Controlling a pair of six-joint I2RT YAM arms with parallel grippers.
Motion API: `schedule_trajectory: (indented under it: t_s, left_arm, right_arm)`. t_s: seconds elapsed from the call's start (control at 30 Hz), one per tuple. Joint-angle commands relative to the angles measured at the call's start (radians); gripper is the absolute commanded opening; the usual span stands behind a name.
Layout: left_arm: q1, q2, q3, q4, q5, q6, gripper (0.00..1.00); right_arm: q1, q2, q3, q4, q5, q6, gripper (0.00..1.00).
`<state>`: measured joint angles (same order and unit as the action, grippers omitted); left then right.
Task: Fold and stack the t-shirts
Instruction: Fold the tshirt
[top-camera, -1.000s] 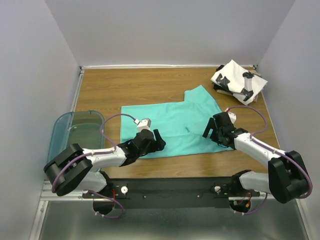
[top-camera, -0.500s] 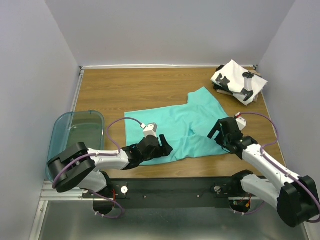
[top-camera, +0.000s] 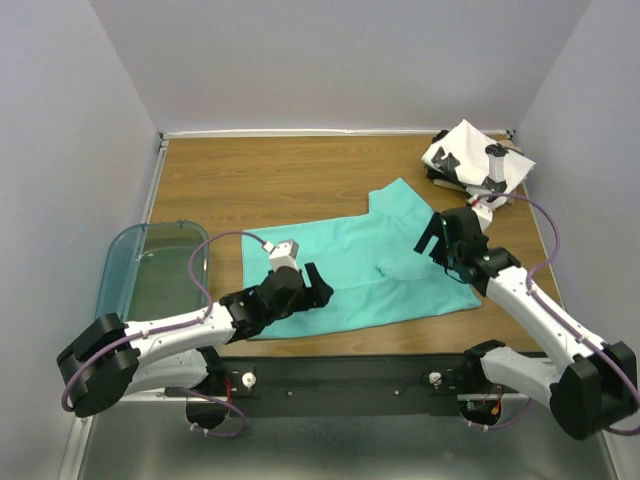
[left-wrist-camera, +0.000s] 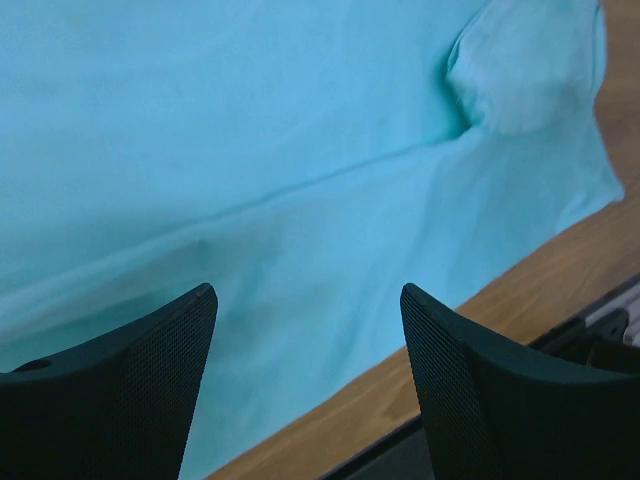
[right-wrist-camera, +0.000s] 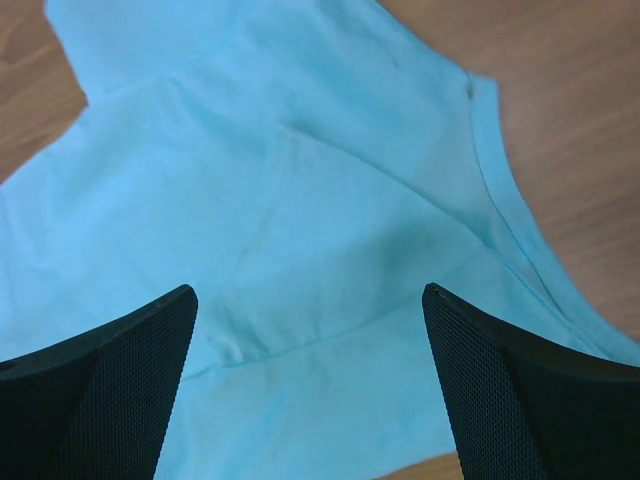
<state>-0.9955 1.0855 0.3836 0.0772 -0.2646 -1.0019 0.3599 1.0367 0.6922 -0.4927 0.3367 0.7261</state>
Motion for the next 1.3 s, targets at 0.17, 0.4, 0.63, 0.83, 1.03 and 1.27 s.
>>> schedule_trajectory:
  t_s: [0.17, 0.4, 0.63, 0.83, 1.03, 1.27]
  left_arm:
    - [0.351, 0.051, 0.253, -0.155, -0.042, 0.298, 0.82]
    - [0.569, 0.229, 0.415, -0.195, -0.016, 0.436, 0.8]
    - [0.673, 0.316, 0.503, -0.182, 0.018, 0.491, 0.79]
    - [0.715, 0.405, 0.557, -0.195, 0.045, 0.523, 0.79]
    - [0.733, 0.429, 0.564, -0.211, 0.031, 0.523, 0.79]
    - [0.762, 0.442, 0.555, -0.209, 0.041, 0.539, 0.79]
  right_arm:
    - [-0.004, 0.378, 0.294, 0.18, 0.007, -0.313, 0.9]
    - [-0.013, 0.82, 0.651, 0.243, -0.005, -0.408, 0.67]
    - [-0.061, 1.118, 0.983, 0.243, -0.06, -0.441, 0.62]
    - [-0.124, 1.253, 1.139, 0.24, -0.133, -0.441, 0.59]
    - [-0.136, 1.326, 1.166, 0.232, -0.194, -0.435, 0.54]
    - [-0.136, 1.347, 1.135, 0.232, -0.215, -0.433, 0.5]
